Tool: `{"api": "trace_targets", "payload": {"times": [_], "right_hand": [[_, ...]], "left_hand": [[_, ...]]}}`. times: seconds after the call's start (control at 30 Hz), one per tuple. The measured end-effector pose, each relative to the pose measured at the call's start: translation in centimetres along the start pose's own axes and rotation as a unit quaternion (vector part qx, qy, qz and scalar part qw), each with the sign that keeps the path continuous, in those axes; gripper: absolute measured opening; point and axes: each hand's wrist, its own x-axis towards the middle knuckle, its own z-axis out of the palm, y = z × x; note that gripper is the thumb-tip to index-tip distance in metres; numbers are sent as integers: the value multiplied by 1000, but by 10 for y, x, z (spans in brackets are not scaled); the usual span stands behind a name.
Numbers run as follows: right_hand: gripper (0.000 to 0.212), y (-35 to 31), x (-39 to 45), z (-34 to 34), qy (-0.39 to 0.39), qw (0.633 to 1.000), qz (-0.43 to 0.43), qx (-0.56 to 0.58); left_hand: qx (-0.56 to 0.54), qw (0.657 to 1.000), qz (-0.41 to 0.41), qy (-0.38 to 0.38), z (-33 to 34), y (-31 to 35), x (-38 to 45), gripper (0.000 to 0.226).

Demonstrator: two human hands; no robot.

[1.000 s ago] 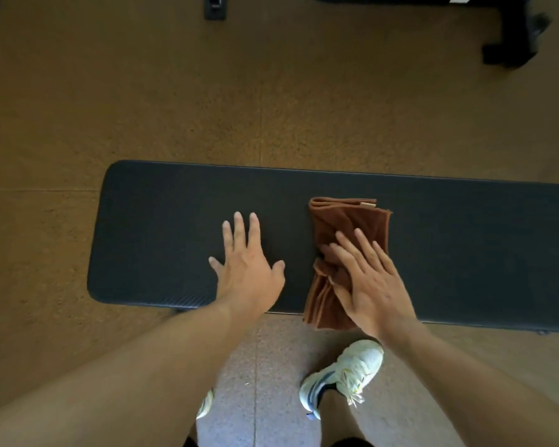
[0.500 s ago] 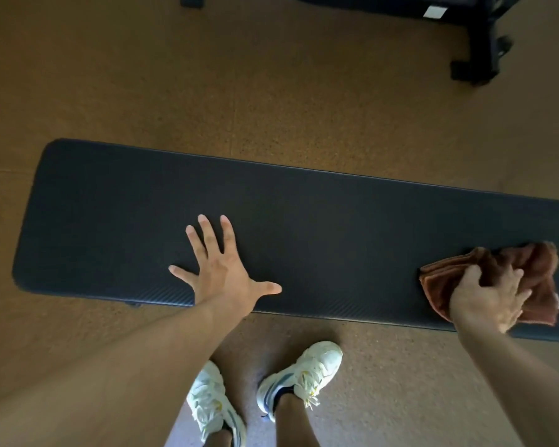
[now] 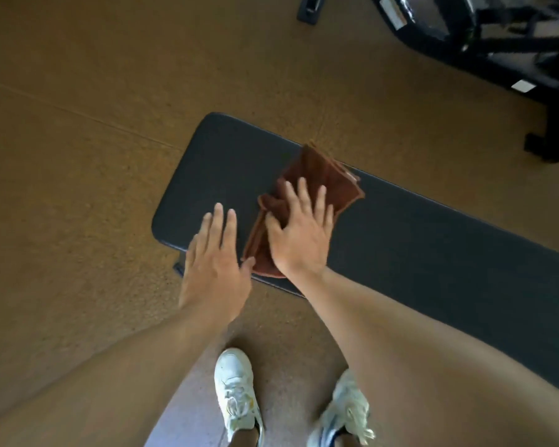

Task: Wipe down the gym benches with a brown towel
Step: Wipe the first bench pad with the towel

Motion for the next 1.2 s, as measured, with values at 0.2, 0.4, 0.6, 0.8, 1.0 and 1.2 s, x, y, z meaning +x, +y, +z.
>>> {"api": "trace_targets", "payload": {"times": [0.2,0.4,0.6,0.8,1.0,1.2], "right_hand": [[63,-95,2,60,-116,948,-281,-92],[62,-23,-15,35,-102,924,-352,-109],[64,124,-51,-36,-90,949,-285,-101],[66,301,-71,-123,-53,973,-201,-97],[68,472,-88,-206,-9,989,-118,-93],[64,623,-115,-278,28,996,-45,-74]], "left_hand": [[-10,994,-111,18,-28,-85,-22,80],[40,993,-100,-39,-16,-56,-33,125],[38,997,-13,-68,43,95,-32,113],[22,991,63,-118,114,269,-45,117],[53,979,109,-165,190,436,-64,124],[85,962,126,-225,261,570,-91,129]]}}
